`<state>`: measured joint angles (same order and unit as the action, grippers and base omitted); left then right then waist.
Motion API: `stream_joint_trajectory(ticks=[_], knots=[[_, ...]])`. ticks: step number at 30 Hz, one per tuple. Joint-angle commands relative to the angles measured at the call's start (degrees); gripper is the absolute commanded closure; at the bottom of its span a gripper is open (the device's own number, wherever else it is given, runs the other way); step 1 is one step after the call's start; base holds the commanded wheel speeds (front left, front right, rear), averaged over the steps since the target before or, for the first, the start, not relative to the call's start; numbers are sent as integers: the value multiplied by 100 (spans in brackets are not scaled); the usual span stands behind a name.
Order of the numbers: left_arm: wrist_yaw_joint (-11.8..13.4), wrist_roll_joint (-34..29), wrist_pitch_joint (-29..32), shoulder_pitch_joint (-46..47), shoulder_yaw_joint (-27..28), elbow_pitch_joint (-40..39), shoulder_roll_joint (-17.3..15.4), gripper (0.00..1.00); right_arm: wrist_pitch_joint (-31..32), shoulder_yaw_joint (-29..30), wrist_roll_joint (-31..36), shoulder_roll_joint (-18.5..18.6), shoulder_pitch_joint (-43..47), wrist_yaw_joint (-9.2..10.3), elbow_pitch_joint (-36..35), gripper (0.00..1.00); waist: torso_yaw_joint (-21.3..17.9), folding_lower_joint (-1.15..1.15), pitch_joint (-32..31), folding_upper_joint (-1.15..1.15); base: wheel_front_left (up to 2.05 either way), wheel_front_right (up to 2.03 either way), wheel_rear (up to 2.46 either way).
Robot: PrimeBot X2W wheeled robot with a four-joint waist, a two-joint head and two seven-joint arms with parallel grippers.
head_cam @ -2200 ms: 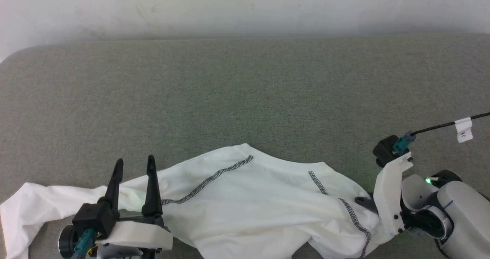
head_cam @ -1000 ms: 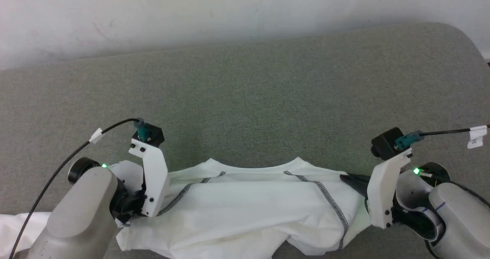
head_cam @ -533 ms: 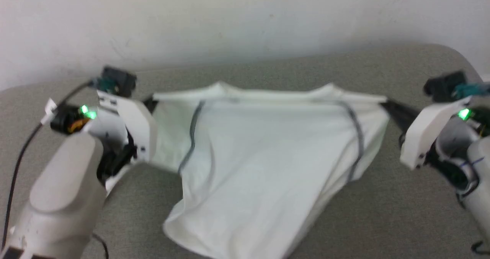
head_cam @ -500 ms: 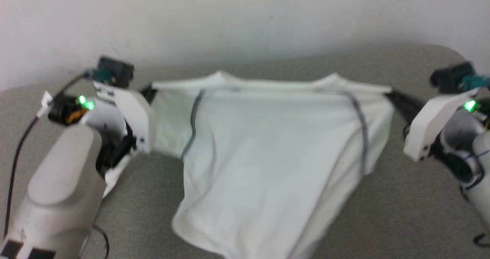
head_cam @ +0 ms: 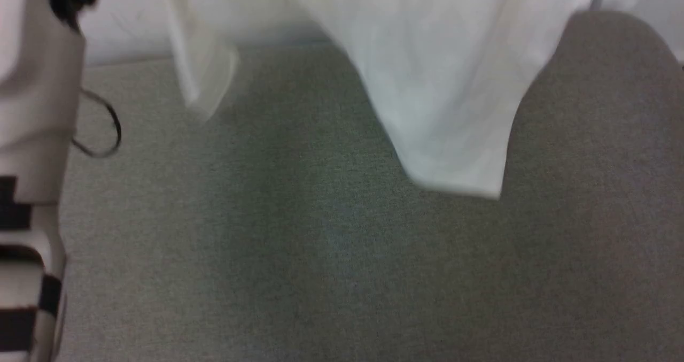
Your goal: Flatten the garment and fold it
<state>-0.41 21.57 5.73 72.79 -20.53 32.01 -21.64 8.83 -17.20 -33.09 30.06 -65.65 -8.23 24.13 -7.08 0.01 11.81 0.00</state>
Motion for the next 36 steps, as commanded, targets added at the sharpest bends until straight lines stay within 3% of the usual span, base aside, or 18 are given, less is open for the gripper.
stream_joint_trajectory(ticks=[1,10,20,28,36], knots=[[206,-75,-88,179,168,155,-202,100,-108,106,78,216,-165,75,161,100,-168,-1,511,0,0,0,0],[355,-355,-591,1619,127,770,-62,100,-1070,-561,139,193,-1763,75,917,100,-196,-1,1279,0,0,0,0],[391,-93,-1049,1520,258,1679,145,100,-1657,-1697,-408,-87,-2019,75,1725,100,-120,-1,1787,0,0,0,0],[343,283,-1601,255,416,2277,340,100,-2072,-2511,-1070,-219,-1211,75,2021,100,22,-1,1402,0,0,0,0],[349,745,-1986,-2230,693,1866,500,100,-2338,-2977,-1473,-237,670,75,1640,100,80,-1,365,0,0,0,0]])
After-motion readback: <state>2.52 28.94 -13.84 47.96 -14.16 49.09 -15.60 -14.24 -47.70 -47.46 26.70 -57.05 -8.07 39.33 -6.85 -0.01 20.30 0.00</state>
